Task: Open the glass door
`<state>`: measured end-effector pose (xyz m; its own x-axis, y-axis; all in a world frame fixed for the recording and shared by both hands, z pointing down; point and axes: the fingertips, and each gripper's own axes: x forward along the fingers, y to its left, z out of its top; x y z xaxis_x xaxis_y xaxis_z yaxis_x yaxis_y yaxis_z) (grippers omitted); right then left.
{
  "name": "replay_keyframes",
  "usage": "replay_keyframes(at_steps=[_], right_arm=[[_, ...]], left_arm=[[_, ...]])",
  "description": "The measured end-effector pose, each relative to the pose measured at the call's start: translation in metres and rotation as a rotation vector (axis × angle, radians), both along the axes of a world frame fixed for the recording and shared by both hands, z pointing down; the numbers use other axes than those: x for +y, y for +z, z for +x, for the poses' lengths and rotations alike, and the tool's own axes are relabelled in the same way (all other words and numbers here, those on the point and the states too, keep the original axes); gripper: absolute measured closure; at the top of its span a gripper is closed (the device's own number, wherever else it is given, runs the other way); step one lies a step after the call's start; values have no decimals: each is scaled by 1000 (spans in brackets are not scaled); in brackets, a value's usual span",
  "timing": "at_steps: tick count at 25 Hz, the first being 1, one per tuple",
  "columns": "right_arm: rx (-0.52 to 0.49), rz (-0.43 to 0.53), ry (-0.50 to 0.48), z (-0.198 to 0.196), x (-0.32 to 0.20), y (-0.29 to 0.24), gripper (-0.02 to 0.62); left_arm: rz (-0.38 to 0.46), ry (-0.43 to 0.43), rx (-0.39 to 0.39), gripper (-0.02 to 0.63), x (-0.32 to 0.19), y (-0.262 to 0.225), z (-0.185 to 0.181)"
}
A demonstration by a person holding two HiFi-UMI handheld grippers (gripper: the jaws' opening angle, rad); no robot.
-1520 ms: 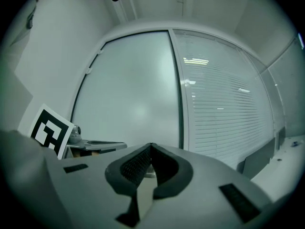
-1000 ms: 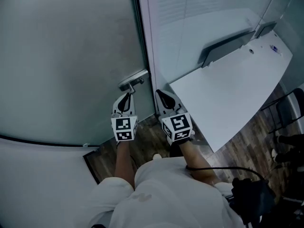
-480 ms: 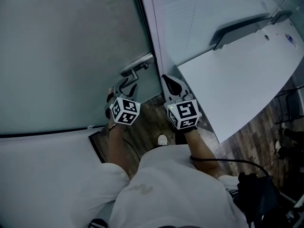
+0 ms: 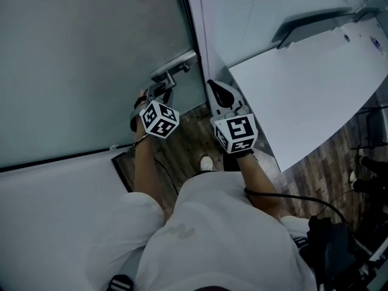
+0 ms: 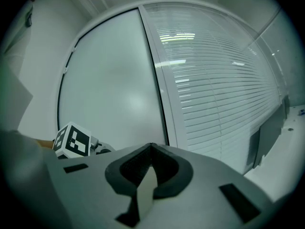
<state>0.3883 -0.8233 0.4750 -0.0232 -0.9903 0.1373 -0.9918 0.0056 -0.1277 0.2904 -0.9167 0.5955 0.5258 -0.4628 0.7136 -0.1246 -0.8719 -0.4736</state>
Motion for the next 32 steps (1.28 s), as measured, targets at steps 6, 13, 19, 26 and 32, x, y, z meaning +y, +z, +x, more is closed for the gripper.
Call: replay_keyframes(at_steps=[6,13,19,26,32], right_arm=[[-7,-7,-35,-14,-11,0,592],[-8,-13,-74,-33,-16,1,592],[2,-18,-84,-41,-14,1,592],[29,-11,-67,-42,0,-7,592],[39,7,-55,-48,17,-19,592]], left_arm=[[-2,12,19,511,-1,-3,1],[-90,-15,91,509,-1,-2,2],[-213,-32,306,509,-2,2,3],[-180,-29,317,508,5,2,3],[-170,-25,279,508,13,2,0]])
